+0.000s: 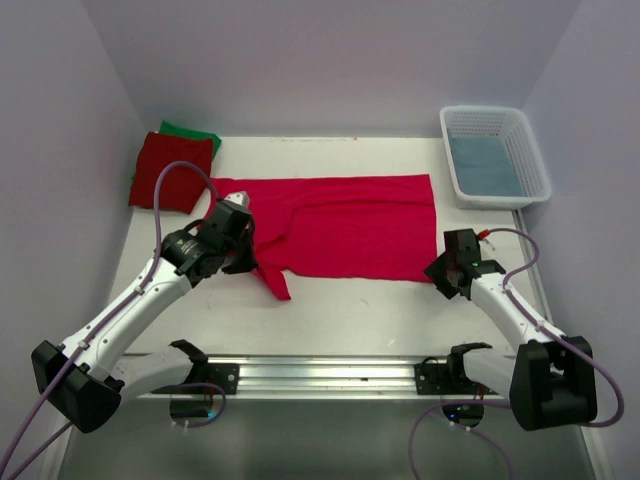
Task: Fold and stack the t-shirts
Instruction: Grap the side of the flattened tshirt closest away from the robot with both arms
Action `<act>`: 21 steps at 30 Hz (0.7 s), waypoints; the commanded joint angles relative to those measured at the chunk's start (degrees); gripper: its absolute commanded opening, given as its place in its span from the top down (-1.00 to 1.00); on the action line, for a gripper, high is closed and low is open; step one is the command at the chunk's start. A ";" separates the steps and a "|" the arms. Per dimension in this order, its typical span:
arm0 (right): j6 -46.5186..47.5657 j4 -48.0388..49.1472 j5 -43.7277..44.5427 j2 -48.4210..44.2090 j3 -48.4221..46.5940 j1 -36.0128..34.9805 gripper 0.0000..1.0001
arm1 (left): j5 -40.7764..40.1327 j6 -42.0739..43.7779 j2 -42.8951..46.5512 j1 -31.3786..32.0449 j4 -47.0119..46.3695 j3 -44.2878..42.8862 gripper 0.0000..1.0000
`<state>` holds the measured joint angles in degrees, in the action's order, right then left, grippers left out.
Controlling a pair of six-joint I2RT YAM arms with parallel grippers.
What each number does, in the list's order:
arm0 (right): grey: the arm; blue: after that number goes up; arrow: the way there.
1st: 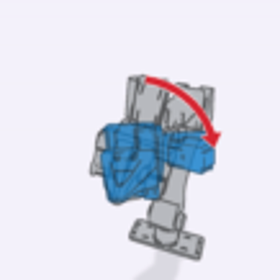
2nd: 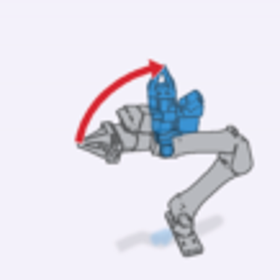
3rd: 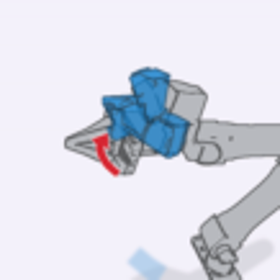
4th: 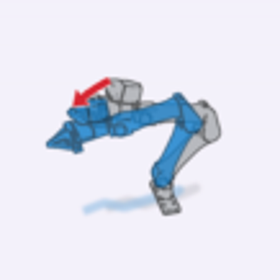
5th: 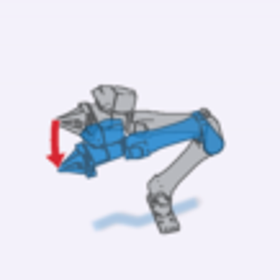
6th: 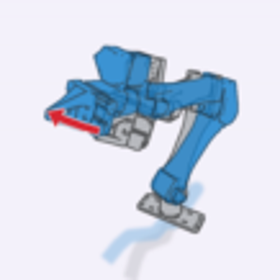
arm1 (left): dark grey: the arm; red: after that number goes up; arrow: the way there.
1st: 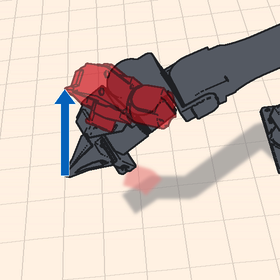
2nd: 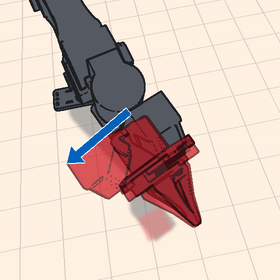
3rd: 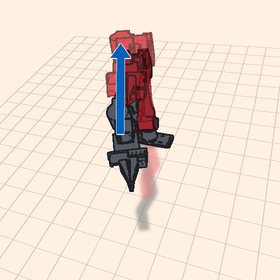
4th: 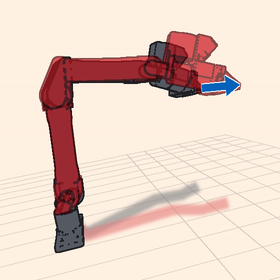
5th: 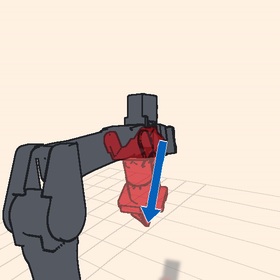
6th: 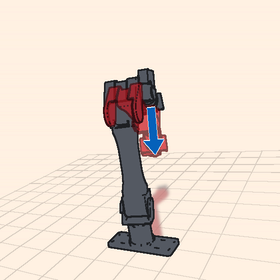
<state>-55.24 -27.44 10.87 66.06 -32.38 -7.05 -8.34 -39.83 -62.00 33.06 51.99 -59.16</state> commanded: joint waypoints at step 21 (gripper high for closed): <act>-2.76 1.95 4.24 3.72 0.13 0.28 0.05 | -0.01 -1.03 0.30 0.25 -0.75 0.53 1.00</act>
<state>-56.58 -27.92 12.47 68.73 -31.75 -7.05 -8.19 -39.92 -62.41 33.06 51.94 -59.13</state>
